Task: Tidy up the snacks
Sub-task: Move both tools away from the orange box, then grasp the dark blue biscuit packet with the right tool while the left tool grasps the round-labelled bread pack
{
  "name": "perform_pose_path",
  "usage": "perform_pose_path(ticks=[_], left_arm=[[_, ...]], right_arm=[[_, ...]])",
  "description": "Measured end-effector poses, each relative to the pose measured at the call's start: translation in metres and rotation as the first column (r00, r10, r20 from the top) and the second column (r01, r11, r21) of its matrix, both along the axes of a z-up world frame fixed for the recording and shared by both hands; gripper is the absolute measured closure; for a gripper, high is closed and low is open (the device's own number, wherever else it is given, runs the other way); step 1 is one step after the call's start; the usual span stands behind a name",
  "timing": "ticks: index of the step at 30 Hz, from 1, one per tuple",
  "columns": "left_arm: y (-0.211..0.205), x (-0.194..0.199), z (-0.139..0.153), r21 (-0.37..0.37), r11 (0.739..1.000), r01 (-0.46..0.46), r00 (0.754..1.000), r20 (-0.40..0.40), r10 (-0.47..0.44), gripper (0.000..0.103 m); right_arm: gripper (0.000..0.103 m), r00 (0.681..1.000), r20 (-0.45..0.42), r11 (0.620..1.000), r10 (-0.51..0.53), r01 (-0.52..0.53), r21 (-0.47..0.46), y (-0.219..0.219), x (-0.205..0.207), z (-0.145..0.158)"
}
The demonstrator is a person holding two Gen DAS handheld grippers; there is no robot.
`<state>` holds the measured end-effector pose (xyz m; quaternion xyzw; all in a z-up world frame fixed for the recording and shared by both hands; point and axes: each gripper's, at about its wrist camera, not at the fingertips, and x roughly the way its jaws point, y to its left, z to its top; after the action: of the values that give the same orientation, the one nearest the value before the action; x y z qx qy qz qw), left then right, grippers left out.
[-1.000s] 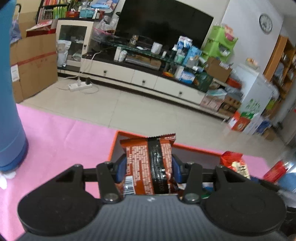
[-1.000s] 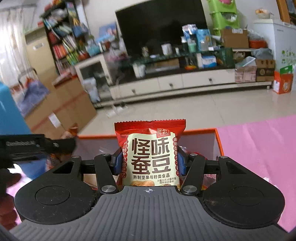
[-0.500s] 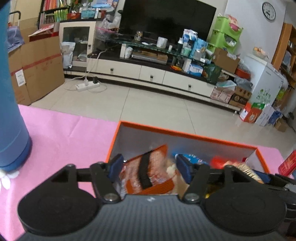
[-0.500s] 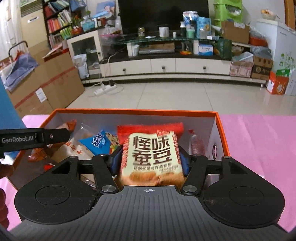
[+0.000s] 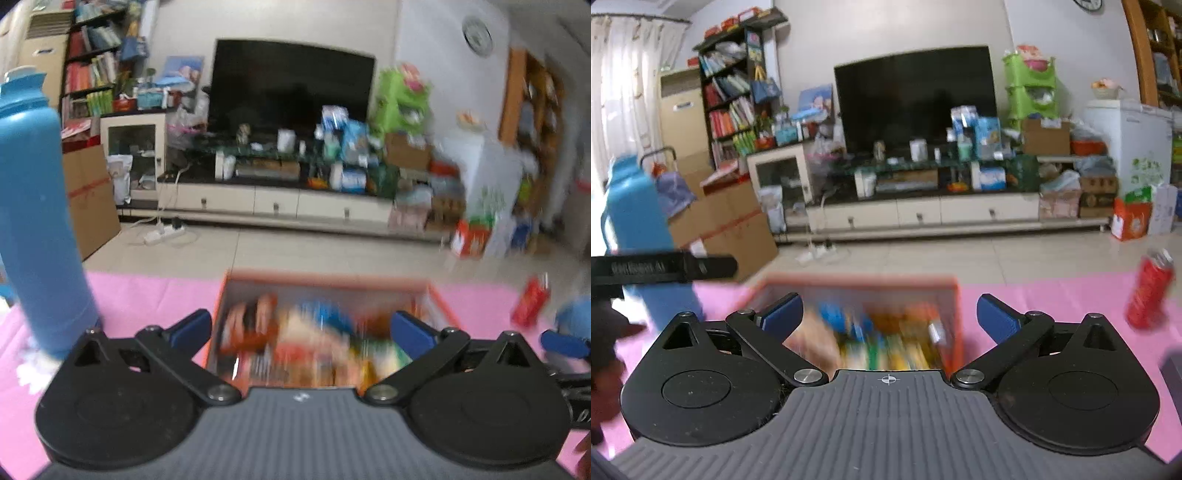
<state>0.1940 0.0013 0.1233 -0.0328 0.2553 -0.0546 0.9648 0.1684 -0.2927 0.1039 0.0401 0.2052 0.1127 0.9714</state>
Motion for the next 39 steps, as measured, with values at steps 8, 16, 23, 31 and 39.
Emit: perform_pose_path(ticks=[8, 16, 23, 31, 39], left_arm=[[-0.01, -0.063, -0.097, 0.092, 0.989, 0.117, 0.956, -0.281, -0.087, 0.001], [-0.033, -0.057, -0.103, 0.131, 0.978, 0.164, 0.955, -0.269, -0.125, 0.001], [-0.018, -0.049, -0.095, 0.102, 0.989, 0.106, 0.965, -0.251, -0.078, 0.0], [0.021, -0.042, -0.093, -0.028, 1.0, 0.011, 0.956, -0.293, -0.018, 0.0], [0.02, -0.05, -0.085, -0.004, 1.0, 0.021, 0.967, -0.255, -0.021, 0.001]], right_arm=[[0.019, 0.951, -0.309, 0.995, 0.019, 0.013, 0.102, -0.06, -0.047, -0.09], [0.018, 0.946, -0.32, 0.998, -0.049, 0.056, 0.015, -0.06, -0.024, -0.102], [0.019, 0.951, -0.283, 0.988, -0.122, 0.089, -0.126, -0.026, 0.02, -0.108], [0.019, 0.944, -0.308, 0.964, -0.115, 0.032, -0.264, 0.006, 0.032, -0.119], [0.017, 0.94, -0.341, 0.945, 0.01, -0.121, -0.304, 0.033, -0.032, -0.126]])
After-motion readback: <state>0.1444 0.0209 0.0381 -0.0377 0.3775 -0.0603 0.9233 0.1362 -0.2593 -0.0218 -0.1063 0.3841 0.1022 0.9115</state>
